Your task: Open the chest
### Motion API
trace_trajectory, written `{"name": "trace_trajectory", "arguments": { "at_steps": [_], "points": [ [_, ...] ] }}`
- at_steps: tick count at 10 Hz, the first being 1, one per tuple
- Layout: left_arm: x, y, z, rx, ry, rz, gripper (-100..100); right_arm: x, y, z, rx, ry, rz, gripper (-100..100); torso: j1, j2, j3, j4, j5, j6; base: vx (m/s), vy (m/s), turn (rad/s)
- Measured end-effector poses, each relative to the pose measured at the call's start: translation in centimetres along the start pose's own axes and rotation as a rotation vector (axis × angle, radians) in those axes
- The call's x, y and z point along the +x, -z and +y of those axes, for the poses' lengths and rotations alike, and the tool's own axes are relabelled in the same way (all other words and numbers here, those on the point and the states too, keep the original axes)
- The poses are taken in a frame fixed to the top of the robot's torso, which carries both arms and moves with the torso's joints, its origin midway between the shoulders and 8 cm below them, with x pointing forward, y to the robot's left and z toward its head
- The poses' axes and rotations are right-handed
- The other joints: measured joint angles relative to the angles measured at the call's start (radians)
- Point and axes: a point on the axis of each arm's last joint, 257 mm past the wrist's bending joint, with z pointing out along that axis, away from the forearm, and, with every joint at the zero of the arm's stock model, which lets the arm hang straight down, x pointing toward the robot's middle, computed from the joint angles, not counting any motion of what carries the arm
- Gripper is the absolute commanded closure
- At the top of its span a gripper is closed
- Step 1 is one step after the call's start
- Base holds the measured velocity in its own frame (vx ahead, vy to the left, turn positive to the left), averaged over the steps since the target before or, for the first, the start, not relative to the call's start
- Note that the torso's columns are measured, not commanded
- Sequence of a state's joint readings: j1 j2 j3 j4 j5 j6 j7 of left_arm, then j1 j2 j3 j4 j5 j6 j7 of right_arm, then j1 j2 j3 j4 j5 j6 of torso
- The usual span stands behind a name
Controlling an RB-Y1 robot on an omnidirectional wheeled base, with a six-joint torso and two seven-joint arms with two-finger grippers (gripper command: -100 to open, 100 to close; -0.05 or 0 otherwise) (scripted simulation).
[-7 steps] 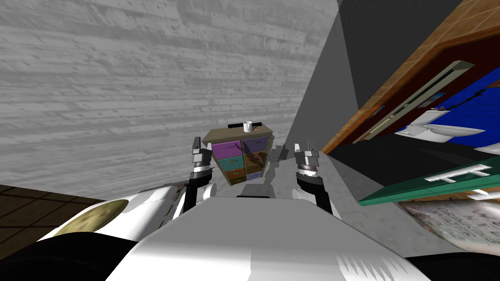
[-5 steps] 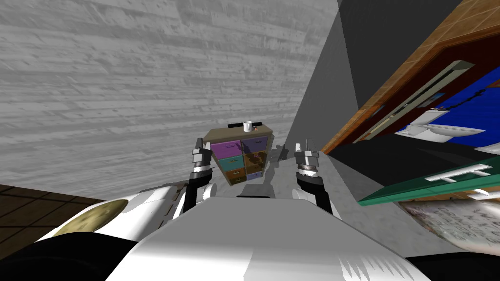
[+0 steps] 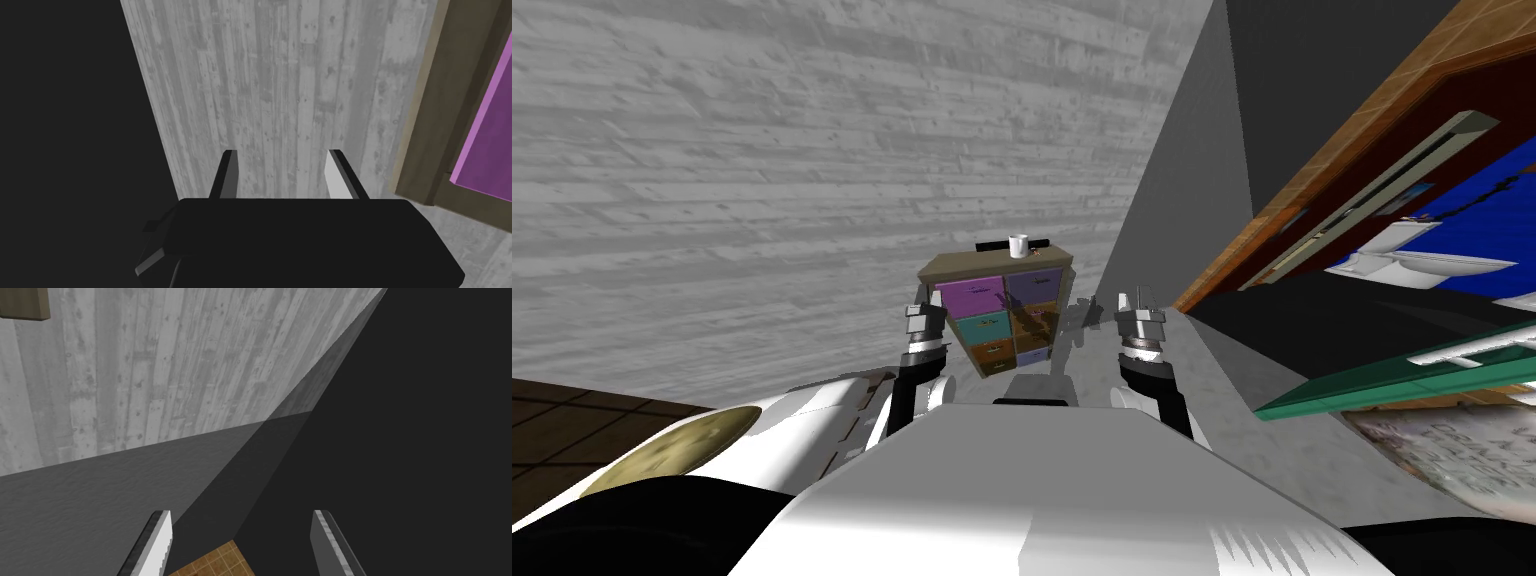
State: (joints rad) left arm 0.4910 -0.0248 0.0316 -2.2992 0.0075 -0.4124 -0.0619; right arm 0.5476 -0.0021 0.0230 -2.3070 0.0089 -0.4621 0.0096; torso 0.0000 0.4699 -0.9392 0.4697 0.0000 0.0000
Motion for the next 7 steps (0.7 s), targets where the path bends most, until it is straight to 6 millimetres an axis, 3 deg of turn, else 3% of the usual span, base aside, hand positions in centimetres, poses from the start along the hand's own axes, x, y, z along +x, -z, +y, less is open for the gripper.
{"name": "trace_trajectory", "arguments": {
  "at_steps": [2,3,4,7],
  "points": [
    [0.0,0.0,0.0,0.0,0.0,0.0,0,0.0,0.0,0.0,0.0,0.0,0.0,0,0.0,0.148,-0.295,0.148,0.0,0.0,0.0,0.0,0.0],
    [0.0,0.0,0.0,0.0,0.0,0.0,-100,0.0,0.0,0.0,0.0,0.0,0.0,0,0.0,0.221,-0.443,0.221,0.0,0.0,0.012,-0.012,-0.002],
    [0.3,0.0,0.2,-0.002,-0.009,0.02,-100,0.0,0.0,0.0,0.0,0.0,0.0,0,0.0,0.255,-0.512,0.254,0.0,0.0,0.02,-0.026,-0.002],
    [1.0,0.3,1.3,-0.014,-0.04,0.092,-100,0.0,0.0,0.0,0.001,0.0,0.0,0,-0.001,0.267,-0.537,0.268,0.0,0.0,0.023,-0.046,-0.003]
  ]
}}
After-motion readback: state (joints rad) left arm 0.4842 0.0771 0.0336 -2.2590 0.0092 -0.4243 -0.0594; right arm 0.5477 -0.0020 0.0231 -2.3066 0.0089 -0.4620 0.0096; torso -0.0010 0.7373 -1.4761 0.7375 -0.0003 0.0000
